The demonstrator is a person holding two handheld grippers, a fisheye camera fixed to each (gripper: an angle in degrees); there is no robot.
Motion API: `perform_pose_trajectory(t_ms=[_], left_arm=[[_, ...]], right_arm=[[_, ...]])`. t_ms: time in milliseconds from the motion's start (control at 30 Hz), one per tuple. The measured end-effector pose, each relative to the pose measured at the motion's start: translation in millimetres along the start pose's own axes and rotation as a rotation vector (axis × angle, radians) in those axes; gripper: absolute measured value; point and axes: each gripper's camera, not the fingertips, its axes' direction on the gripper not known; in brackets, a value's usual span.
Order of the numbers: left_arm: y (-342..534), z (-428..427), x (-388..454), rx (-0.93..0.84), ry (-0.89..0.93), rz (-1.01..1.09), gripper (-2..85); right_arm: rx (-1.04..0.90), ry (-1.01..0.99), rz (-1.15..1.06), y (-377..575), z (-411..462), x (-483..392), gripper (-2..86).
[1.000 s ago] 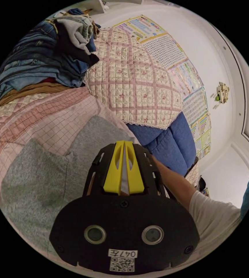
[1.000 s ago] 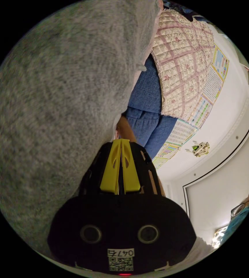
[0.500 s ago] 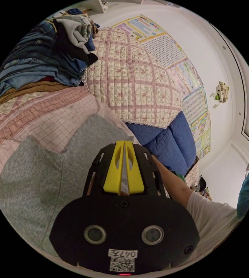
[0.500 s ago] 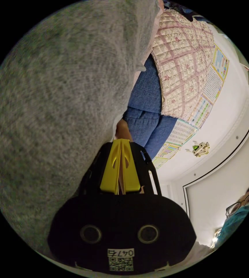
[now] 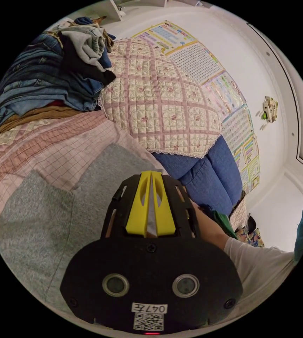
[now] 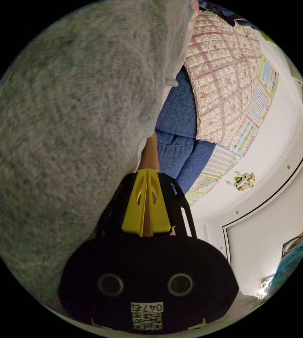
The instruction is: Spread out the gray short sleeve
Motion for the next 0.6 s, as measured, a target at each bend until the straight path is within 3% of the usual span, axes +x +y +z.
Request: perform_pose_trajectory(t_ms=[233, 600], left_arm=[[-8.5, -10.1, -22.1, 0.028, -0.011, -0.006, -1.0], [-40.2, -24.5, -95.7, 0.021, 0.122, -0.113, -1.0]], right_arm=[[-0.001, 0.001, 0.001, 2.2, 3.9, -4.7, -0.7], [-0.001, 0.001, 0.0, 3.4, 7.9, -12.4, -0.7]])
